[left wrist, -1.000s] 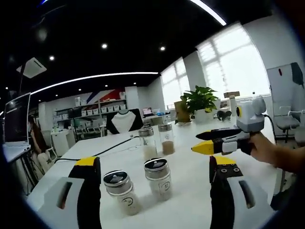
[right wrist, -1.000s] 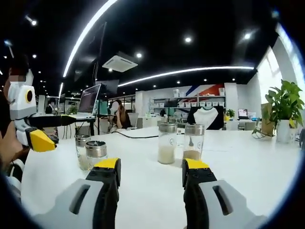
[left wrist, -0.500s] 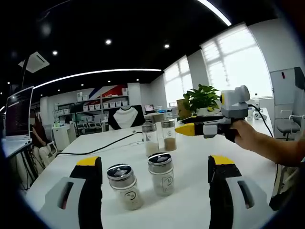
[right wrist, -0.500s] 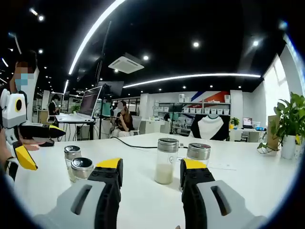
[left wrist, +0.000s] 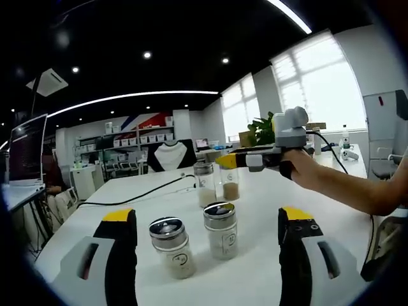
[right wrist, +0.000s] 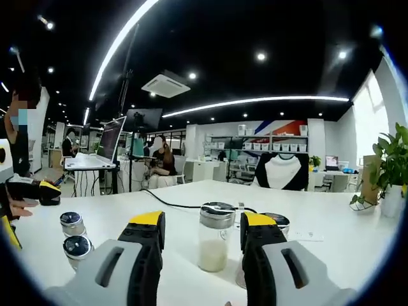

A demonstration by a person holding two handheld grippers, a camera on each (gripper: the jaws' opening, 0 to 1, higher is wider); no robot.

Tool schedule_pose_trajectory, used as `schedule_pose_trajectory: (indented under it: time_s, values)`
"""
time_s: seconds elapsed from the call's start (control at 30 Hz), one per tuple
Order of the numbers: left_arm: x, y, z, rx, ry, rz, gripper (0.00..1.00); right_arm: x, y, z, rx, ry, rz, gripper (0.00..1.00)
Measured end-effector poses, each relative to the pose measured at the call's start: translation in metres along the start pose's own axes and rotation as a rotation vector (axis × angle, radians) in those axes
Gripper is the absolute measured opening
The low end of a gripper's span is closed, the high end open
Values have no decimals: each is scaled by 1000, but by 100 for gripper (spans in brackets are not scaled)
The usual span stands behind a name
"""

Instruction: Rotate the seasoning bottle until the label or dispensing opening points toward the visible target arrow and the bottle remains upright within the marked orientation range

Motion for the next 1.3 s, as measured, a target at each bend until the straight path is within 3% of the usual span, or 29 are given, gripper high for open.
schedule_pose_trajectory:
  time_s: [0.4,0.63,0.97,1.07,1.3]
  values:
    - [8,8,3,40,5,-32,97,-18,0,-13,13,-33,18,45]
    - [9,7,3,38,9,-31,97,-41,-11,-1,25,9,41,45]
    - [11,6,1,33,7,-18,96,-56,-18,19,36,78,59,43]
    - [13,11,1,23,7,-50,95,-62,-24,21,43,108,70,41]
    - [8,20,2,37,6,-37,95,-70,-27,22,53,112,97,41]
Point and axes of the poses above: the point that each gripper's makers call its tool centre point, and the gripper's own axes: x roughly backward along the fingers, y roughly to its left, z roughly out of its underside, the point moved 7 cm from there along x, roughly backward along the fingers, and after that the axes turned 3 degrees about -z, right-handed, at the moved point
